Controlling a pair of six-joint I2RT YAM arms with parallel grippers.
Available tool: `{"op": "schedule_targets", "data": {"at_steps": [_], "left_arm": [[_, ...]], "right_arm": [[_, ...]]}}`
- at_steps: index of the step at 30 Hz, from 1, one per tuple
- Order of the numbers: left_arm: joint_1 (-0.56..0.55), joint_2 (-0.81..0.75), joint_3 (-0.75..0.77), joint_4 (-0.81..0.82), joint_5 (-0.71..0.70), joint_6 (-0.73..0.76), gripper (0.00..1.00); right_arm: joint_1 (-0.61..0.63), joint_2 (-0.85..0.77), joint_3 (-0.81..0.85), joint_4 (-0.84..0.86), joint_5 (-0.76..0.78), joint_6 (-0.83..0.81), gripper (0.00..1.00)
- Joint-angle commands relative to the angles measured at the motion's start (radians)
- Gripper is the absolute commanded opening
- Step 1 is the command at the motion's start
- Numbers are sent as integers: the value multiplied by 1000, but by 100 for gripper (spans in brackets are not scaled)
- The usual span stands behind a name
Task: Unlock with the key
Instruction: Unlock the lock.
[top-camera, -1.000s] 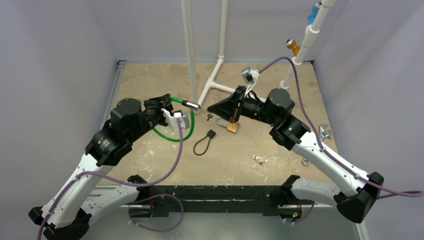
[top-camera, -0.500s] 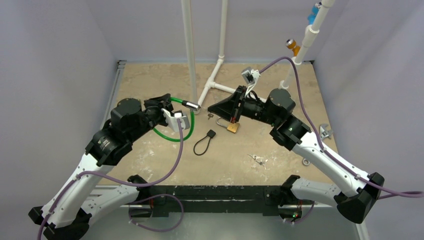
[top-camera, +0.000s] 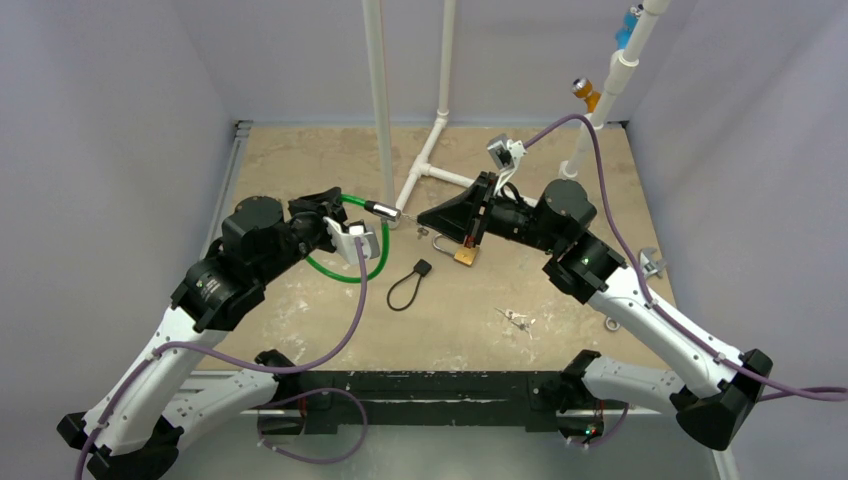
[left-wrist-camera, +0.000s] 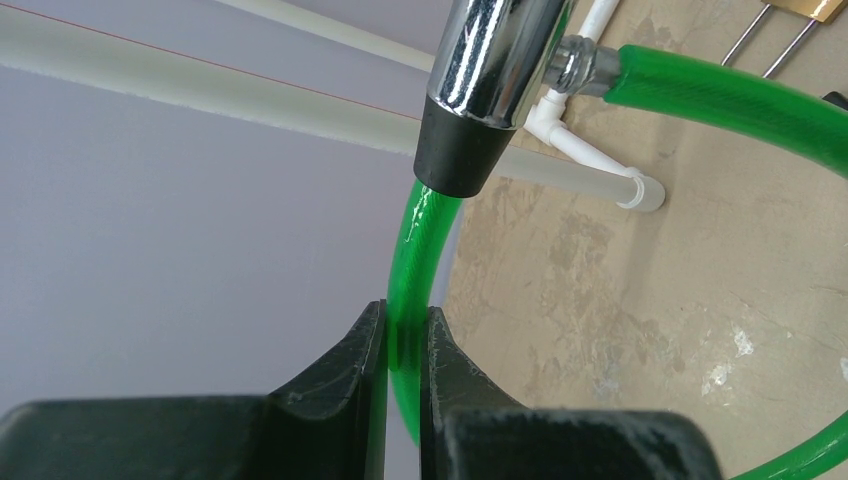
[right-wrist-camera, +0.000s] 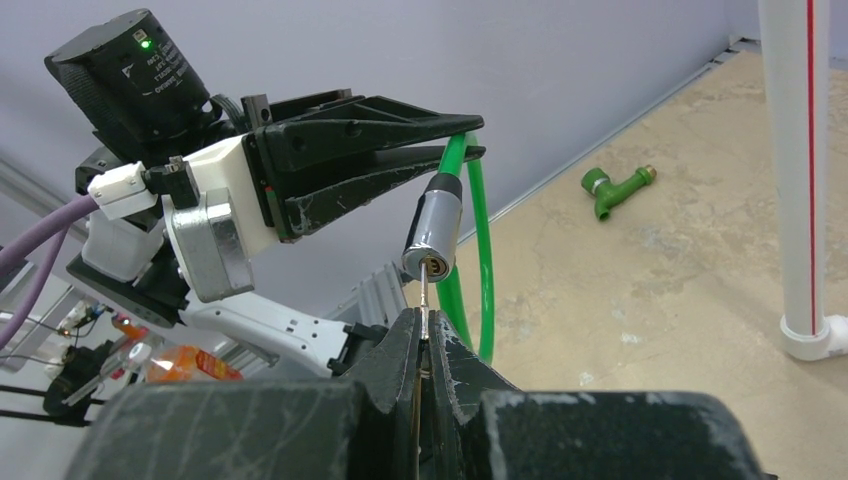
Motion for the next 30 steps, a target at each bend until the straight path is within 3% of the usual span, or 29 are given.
{"op": "schedule_targets", "data": {"at_steps": [1, 30], "left_arm": [[2, -9, 17, 67, 7, 4, 0], [0, -11, 17, 67, 33, 5, 0]], "right_arm": [[-2, 4, -14, 48, -12, 6, 0], [-2, -21, -16, 31, -8, -7, 0]]}}
